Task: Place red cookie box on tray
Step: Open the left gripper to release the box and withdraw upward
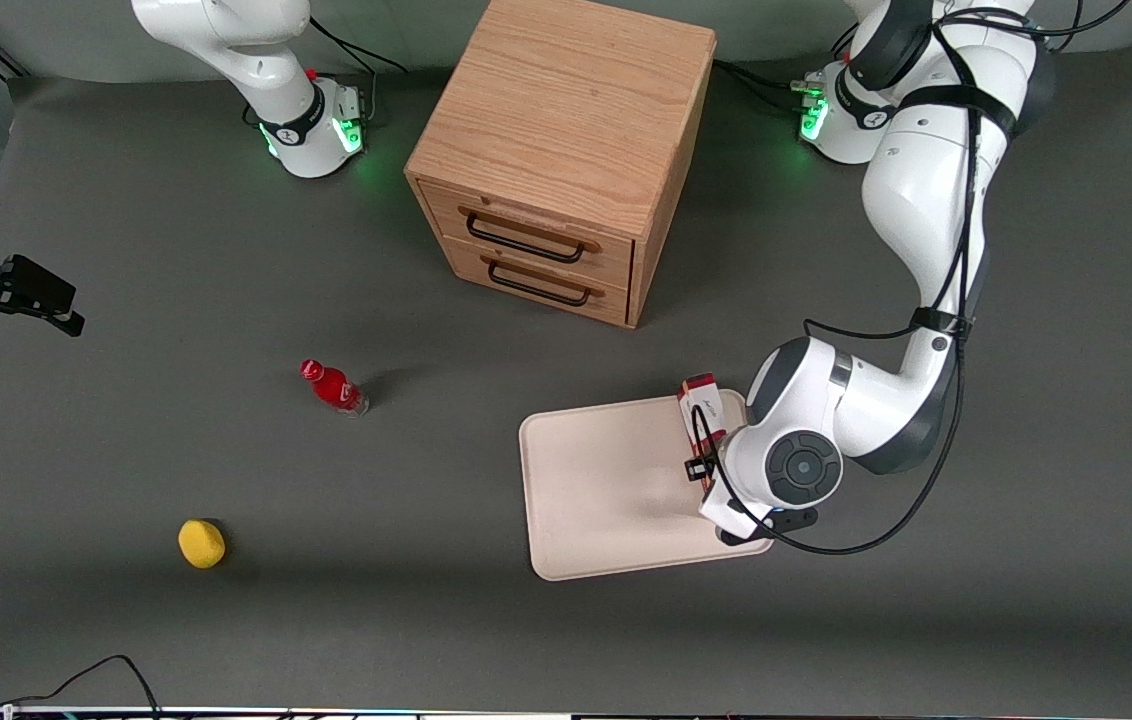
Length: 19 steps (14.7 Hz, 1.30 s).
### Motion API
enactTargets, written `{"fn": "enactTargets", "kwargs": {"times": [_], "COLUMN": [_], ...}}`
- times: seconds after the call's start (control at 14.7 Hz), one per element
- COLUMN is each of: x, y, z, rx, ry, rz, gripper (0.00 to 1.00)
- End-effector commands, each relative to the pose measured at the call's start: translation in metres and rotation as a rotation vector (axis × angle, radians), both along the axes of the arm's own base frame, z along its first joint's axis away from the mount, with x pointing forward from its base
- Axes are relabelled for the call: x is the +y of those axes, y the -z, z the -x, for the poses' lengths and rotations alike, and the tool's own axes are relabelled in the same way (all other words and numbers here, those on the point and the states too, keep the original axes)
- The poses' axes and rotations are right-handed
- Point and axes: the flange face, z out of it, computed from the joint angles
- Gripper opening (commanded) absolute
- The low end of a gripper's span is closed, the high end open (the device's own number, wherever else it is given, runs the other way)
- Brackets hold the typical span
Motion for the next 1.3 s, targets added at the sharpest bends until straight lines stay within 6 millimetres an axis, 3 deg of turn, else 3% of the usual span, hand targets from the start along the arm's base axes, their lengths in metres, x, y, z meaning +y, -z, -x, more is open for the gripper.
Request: {"fn": "enactTargets", "kwargs": {"times": [0.0, 0.07, 0.27, 0.41, 0.55, 0.68, 1.02, 1.23], "x": [0.019, 0.049, 0.146, 0.215, 0.253, 0.273, 0.269, 0.279], "y": [-0.041, -0.063, -0.167, -0.215, -0.253, -0.28, -0.33, -0.349], "z": [-0.009, -0.016, -0.012, 0.007, 0.035, 0.07, 0.156, 0.183], "rx": [-0.042, -0.045, -0.064, -0.104, -0.115, -0.13, -0.165, -0.185], "ry": [0.014, 0.073, 0.248, 0.335, 0.414, 0.424, 0.474, 0.48], "rz": [-0.016, -0.01, -0.012, -0.019, -0.031, -0.056, -0.07, -0.047], "gripper": [1.0, 1.0, 1.0, 1.0, 1.0, 1.0, 1.0, 1.0]}}
